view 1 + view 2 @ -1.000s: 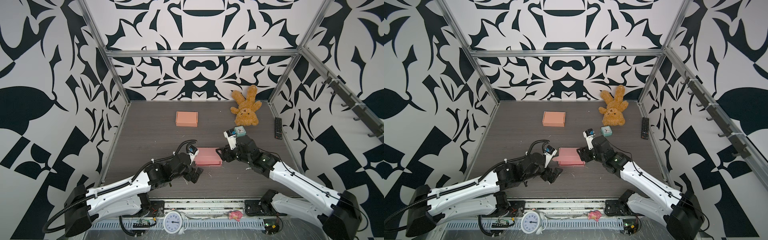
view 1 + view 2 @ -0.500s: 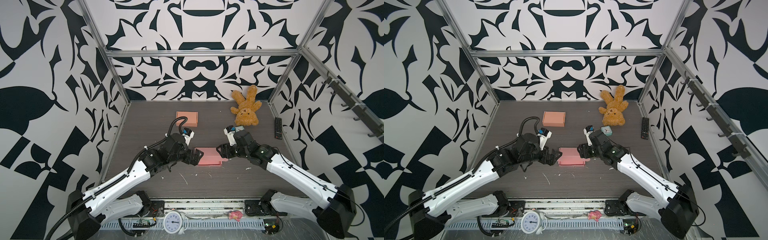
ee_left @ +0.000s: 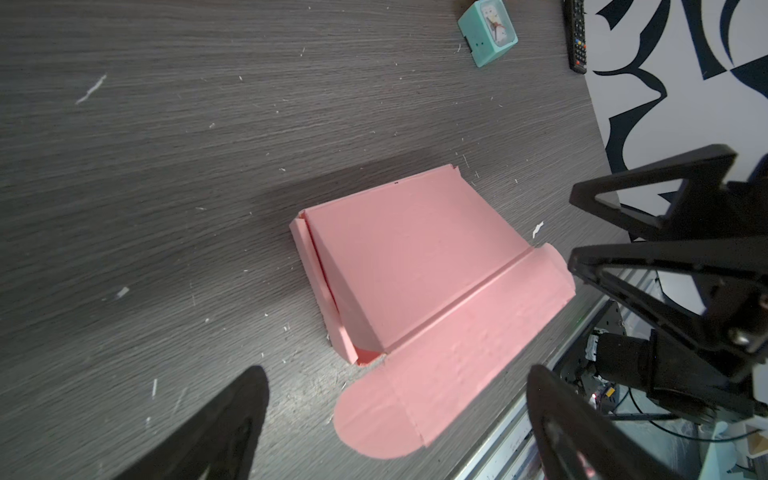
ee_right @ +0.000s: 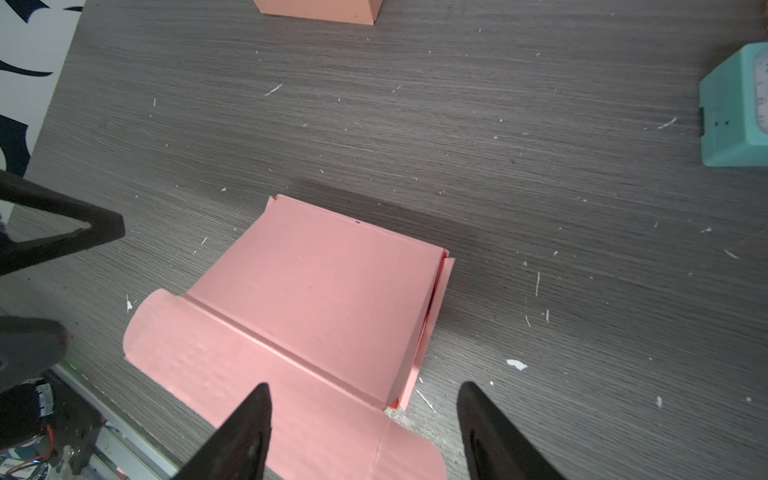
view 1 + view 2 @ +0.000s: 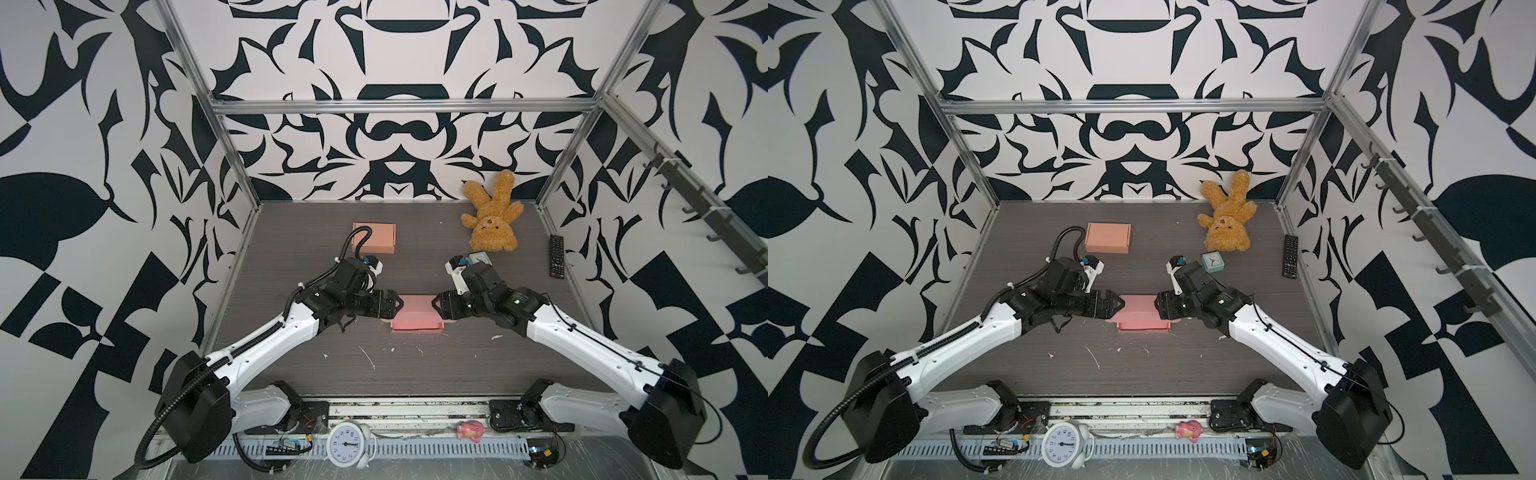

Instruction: Fold the paper box

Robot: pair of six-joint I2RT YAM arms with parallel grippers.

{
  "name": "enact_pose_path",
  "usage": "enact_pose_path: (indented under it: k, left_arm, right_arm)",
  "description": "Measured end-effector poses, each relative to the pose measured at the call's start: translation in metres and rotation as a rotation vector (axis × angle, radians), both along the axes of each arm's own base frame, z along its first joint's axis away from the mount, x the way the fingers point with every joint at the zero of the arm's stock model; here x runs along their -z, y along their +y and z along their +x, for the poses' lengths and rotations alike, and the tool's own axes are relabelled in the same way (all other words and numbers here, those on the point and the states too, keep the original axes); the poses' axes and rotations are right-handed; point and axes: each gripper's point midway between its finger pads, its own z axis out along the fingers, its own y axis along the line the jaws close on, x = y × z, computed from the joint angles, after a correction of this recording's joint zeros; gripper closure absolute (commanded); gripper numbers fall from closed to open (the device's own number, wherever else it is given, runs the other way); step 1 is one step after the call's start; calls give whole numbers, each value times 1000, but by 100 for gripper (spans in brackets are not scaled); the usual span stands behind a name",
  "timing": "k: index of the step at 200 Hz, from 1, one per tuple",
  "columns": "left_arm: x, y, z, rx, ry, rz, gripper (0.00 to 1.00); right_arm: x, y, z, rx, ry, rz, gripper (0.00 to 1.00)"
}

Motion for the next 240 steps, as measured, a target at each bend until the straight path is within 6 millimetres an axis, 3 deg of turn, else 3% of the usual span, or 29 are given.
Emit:
enact_pose_path:
  k: [68,240]
  left_arm:
    - [26,-7,6,2,46,13,1]
    - [51,-9,9,-14,89,17,1]
  right_arm:
    - [22,-2,-3,1,40,-29,28]
    - [39,-4,-8,8,61,-23,29]
